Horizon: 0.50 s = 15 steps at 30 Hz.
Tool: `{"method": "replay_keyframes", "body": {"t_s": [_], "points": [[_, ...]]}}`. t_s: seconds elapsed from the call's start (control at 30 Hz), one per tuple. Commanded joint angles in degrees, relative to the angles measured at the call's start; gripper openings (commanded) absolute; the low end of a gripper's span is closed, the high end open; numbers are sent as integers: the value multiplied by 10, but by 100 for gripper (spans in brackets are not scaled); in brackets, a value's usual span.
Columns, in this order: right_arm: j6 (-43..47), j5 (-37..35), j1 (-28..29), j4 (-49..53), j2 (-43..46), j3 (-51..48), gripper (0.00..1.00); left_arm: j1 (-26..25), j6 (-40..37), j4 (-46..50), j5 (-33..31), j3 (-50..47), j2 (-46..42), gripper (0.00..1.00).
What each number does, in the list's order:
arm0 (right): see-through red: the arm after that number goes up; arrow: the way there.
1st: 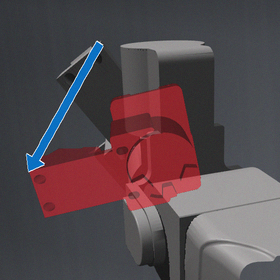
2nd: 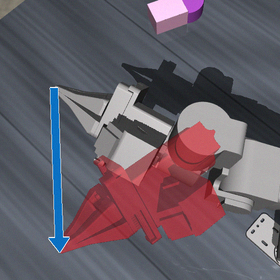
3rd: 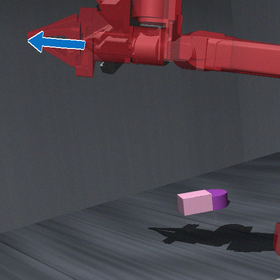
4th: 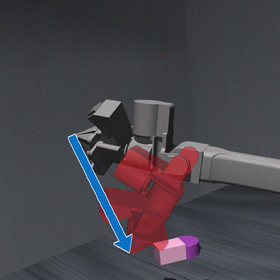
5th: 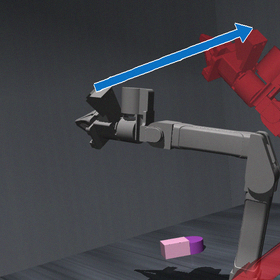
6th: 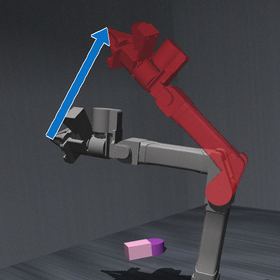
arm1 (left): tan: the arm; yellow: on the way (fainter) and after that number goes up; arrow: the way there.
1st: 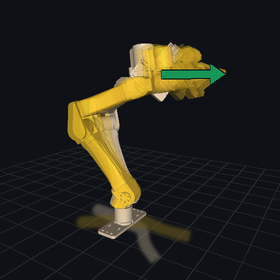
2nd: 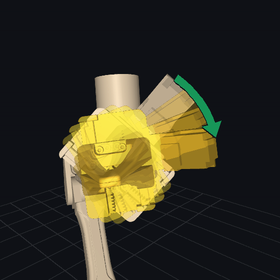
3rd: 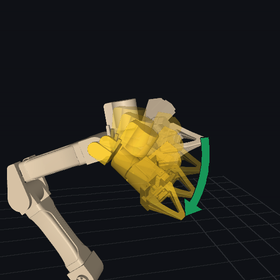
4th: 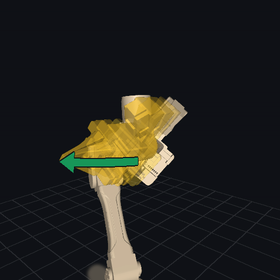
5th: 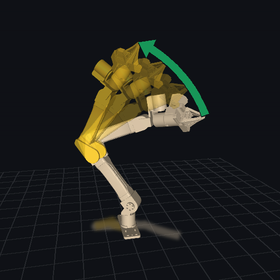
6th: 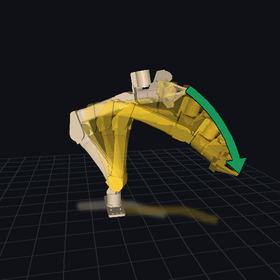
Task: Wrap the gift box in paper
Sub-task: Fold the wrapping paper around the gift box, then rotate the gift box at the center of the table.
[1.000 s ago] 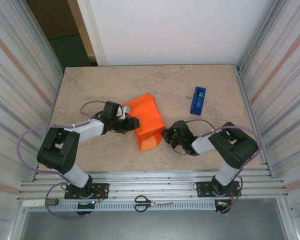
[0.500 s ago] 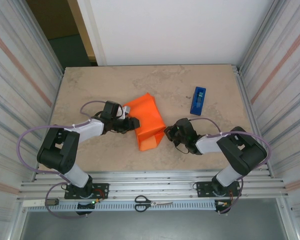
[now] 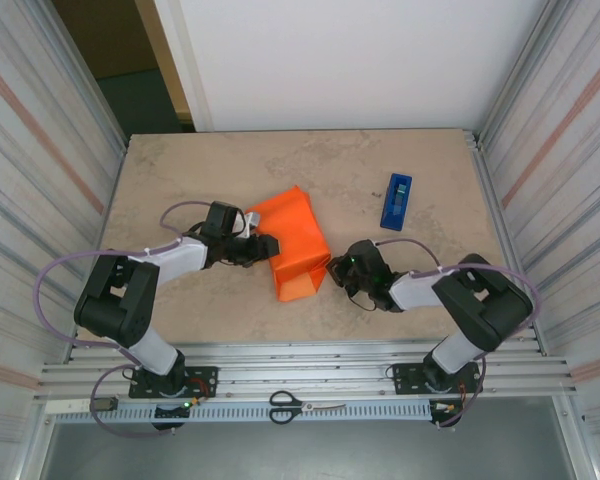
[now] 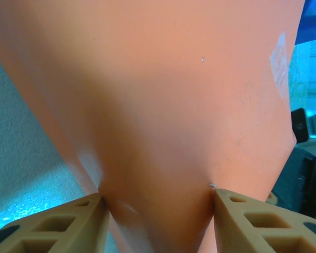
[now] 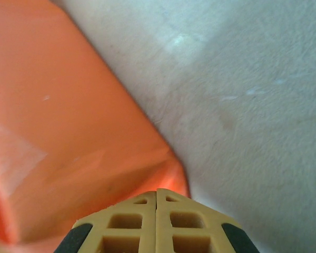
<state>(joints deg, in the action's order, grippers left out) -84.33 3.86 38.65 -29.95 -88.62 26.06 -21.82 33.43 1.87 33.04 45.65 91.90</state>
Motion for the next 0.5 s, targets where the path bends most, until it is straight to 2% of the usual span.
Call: {"method": "replay_keyframes", "body": {"t_s": [0.0, 0.2, 0.3, 0.47], "points": [[35, -13, 3, 53, 42, -14, 0, 3, -35, 71, -46, 1, 25, 51], [43, 61, 20, -6, 5, -7, 0, 5, -38, 70, -45, 6, 34, 51], [25, 46, 41, -14, -20, -16, 0, 5, -41, 69, -39, 7, 34, 51], [-14, 55, 55, -97, -69, -56, 0, 6, -53, 77, -35, 13, 33, 51]]}}
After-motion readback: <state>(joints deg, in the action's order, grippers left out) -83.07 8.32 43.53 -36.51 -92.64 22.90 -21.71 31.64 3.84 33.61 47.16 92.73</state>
